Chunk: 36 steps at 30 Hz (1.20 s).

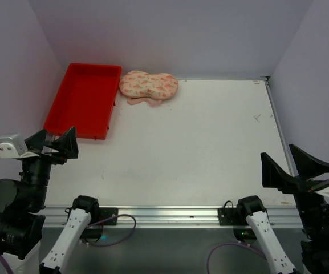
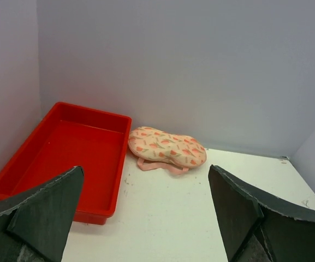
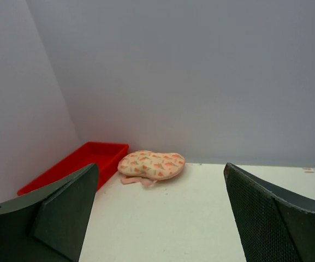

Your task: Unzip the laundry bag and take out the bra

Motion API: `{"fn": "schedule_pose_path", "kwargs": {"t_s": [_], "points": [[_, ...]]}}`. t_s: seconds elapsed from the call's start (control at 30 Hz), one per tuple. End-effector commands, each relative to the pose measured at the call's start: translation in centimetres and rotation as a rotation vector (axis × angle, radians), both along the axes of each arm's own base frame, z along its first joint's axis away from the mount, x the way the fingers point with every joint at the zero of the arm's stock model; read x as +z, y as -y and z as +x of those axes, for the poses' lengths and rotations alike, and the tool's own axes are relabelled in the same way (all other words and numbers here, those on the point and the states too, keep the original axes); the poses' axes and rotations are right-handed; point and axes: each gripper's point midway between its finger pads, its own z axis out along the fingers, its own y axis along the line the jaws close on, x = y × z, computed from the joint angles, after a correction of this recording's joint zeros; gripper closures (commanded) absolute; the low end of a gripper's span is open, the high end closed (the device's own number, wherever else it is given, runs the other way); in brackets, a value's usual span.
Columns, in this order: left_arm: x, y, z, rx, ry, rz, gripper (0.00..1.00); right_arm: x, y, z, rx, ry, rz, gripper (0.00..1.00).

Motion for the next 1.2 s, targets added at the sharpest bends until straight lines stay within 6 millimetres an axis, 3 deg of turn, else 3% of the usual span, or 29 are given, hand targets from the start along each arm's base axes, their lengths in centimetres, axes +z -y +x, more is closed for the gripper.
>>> {"fn": "schedule_pose_path", "kwargs": {"t_s": [0.0, 0.17, 0.27, 0.3, 0.37, 0.4, 0.47, 0.5, 0.57, 0.6, 0.67, 0.7, 0.77, 0.8, 0.87, 0.9, 0.97, 1.17], "points": [[-1.1, 1.2, 1.6, -0.048, -0.048, -0.002, 0.0, 0.3, -0.7, -0.4, 0.046, 0.02, 0.014, 0.01], [-3.1, 2.1, 3.5, -0.073, -0.121, -0.005, 0.0, -1.4, -2.0, 1.2, 0.102, -0.037, 0.028, 0.01], [-5.1, 3.4, 5.9, -0.115, -0.19, -0.011, 0.0, -2.8, -3.1, 2.8, 0.142, -0.1, 0.034, 0.01], [-6.7, 4.0, 7.4, -0.123, -0.247, -0.011, 0.0, -3.3, -3.8, 3.4, 0.173, -0.129, 0.037, 0.01], [-7.5, 5.5, 9.3, -0.18, -0.27, -0.04, 0.0, -4.7, -4.6, 4.7, 0.201, -0.184, 0.041, 0.01], [-9.7, 6.2, 11.4, -0.188, -0.34, -0.052, 0.0, -5.1, -5.2, 5.1, 0.224, -0.201, 0.042, 0.01], [-10.0, 8.4, 13.8, -0.267, -0.341, -0.119, 0.0, -6.6, -6.2, 6.6, 0.258, -0.268, 0.048, 0.01], [-12.3, 9.4, 16.0, -0.287, -0.412, -0.139, 0.0, -6.8, -6.7, 7.1, 0.281, -0.275, 0.043, 0.01], [-12.2, 11.5, 18.7, -0.356, -0.401, -0.23, 0.0, -8.4, -8.2, 8.0, 0.354, -0.331, 0.011, 0.01], [-13.4, 12.5, 21.3, -0.364, -0.434, -0.297, 0.0, -8.6, -8.7, 8.4, 0.376, -0.341, 0.006, 0.01], [-14.3, 13.4, 24.0, -0.37, -0.45, -0.363, 0.0, -9.9, -9.6, 9.5, 0.412, -0.402, 0.004, 0.01], [-15.9, 14.1, 26.2, -0.36, -0.48, -0.398, 0.0, -10.1, -9.9, 9.8, 0.425, -0.415, 0.011, 0.01], [-15.6, 14.7, 29.0, -0.337, -0.428, -0.508, 0.0, -11.5, -10.8, 10.7, 0.466, -0.467, 0.005, 0.01], [-17.5, 15.4, 30.8, -0.317, -0.462, -0.539, 0.0, -11.6, -11.1, 11.0, 0.478, -0.473, 0.012, 0.01], [-16.5, 15.8, 33.6, -0.281, -0.408, -0.61, 0.0, -13.1, -11.7, 11.9, 0.504, -0.527, 0.018, 0.01], [-19.1, 16.6, 35.2, -0.251, -0.455, -0.634, 0.0, -13.2, -12.0, 12.2, 0.517, -0.535, 0.024, 0.01], [-21.3, 16.9, 38.1, -0.192, -0.472, -0.666, 0.0, -13.8, -12.8, 12.1, 0.575, -0.554, 0.014, 0.01], [-26.2, 17.8, 43.9, -0.057, -0.481, -0.749, 0.0, -15.2, -14.1, 12.9, 0.654, -0.599, -0.015, 0.01]]}}
